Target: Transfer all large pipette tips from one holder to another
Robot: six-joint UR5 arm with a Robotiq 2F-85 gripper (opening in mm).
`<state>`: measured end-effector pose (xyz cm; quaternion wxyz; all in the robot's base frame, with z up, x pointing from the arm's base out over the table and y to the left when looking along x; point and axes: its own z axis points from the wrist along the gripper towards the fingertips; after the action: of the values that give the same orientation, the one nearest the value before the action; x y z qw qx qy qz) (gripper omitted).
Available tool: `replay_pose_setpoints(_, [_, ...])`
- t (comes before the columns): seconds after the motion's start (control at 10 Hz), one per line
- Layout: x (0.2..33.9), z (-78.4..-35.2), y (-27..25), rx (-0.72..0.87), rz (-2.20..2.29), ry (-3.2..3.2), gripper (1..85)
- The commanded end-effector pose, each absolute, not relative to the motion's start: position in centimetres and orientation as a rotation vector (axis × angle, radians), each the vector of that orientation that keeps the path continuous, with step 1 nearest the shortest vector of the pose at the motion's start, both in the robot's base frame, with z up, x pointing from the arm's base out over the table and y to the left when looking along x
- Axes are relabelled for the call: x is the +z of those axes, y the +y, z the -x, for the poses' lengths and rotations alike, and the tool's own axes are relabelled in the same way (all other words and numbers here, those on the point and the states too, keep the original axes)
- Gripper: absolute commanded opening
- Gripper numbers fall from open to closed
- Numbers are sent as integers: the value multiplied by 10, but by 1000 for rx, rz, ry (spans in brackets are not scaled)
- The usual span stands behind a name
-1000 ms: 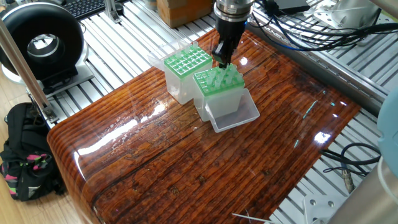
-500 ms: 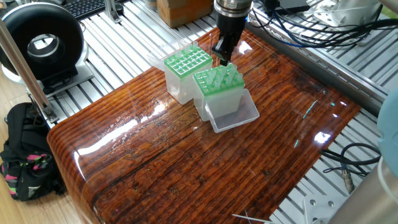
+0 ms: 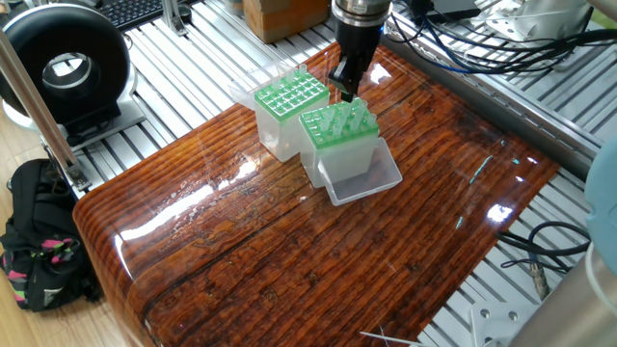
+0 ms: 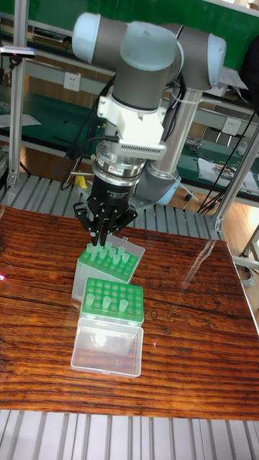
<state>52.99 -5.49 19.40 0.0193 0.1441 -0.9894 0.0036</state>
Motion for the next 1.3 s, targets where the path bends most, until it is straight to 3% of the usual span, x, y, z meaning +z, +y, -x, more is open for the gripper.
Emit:
replay_pose_setpoints(0.0, [215,-538,-52,-10,-454,-3056,113])
replay_pose_setpoints(1.2, [296,-549,-47,-44,-444,-3020,103])
